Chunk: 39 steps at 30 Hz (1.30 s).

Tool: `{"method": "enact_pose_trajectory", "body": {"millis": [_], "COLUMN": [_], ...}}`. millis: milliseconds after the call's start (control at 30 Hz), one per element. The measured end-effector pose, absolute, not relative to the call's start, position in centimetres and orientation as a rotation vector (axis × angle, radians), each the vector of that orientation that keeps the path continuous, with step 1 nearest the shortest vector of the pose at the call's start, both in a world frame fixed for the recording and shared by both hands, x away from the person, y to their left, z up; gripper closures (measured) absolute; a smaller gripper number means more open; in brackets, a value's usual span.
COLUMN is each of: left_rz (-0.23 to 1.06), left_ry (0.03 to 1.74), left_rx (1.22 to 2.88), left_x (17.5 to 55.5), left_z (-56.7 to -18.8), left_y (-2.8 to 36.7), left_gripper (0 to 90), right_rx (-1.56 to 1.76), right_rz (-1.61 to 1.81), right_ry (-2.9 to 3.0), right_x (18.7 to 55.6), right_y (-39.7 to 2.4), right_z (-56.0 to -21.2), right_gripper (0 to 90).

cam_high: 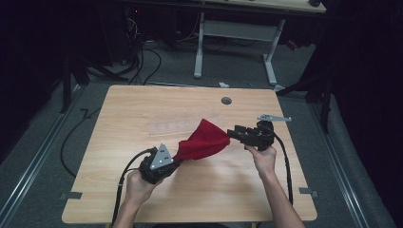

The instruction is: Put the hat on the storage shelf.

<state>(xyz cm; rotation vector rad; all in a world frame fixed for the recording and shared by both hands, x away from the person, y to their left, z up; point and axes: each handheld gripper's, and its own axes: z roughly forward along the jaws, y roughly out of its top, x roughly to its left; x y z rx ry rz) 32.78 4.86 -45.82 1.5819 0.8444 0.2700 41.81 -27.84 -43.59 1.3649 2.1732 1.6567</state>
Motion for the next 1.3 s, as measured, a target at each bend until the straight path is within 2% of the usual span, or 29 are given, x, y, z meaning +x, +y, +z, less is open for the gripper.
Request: {"method": "enact_pose_trajectory", "body": {"millis": [100, 233, 700, 1300], "left_rz": [0.274, 0.281, 0.272, 0.304], "left_ry": [0.877, 0.905, 1.06, 1.135], "left_rx": [1.542, 1.491, 1.296, 1.124], "left_x": [32.9, 33.3, 35.8, 38.4], "left_z": [-45.5, -44.9, -43.6, -41.5], "left_y": [5.9, 6.9, 10.3, 12.7], "left_gripper": [85.6, 85.6, 85.5, 85.5], "right_rx": [1.369, 1.351, 1.353, 1.294], "right_rz": [1.692, 1.574, 1.082, 0.942], "right_ry": [2.111, 2.146, 2.262, 2.206], "right_x": [41.5, 41.2, 40.2, 40.0], "right_y": [-28.6, -28.4, -26.9, -26.7], "right_z": [-43.2, -43.7, -51.5, -53.1], "right_gripper": [41.2, 40.8, 44.1, 40.8]}}
